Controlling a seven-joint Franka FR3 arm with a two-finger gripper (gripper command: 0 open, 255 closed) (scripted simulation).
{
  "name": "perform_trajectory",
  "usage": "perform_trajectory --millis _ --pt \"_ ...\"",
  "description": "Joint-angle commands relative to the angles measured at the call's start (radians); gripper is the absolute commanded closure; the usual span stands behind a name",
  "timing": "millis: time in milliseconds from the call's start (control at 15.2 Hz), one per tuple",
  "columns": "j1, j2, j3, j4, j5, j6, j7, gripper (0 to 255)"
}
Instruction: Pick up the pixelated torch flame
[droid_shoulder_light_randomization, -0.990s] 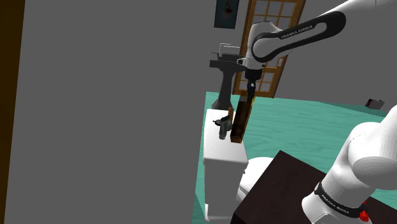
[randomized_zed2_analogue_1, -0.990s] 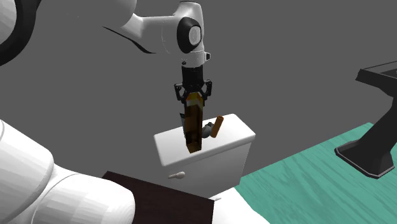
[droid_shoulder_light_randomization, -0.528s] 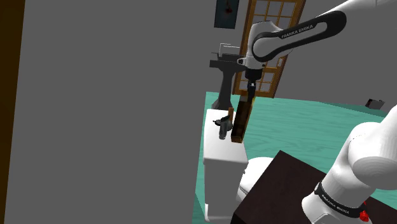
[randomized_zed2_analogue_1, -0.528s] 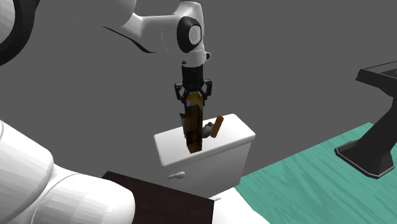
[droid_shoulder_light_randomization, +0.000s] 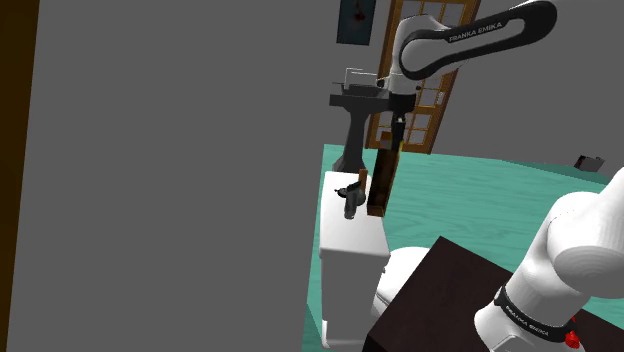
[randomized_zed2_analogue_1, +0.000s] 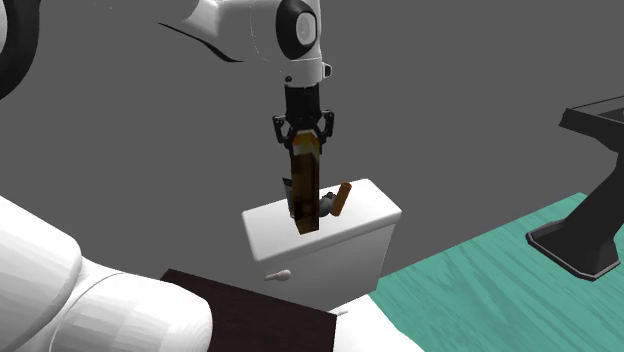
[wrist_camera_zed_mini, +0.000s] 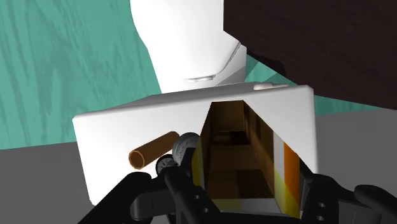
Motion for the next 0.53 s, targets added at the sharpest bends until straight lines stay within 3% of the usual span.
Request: perform_trajectory --millis 0,462 --pt "0.001 -0.006 0.002 0.023 0.000 -0.028 -0.001 255" --pt "0.002 -0.012 0.006 0.086 0.003 -0.098 -0.004 255"
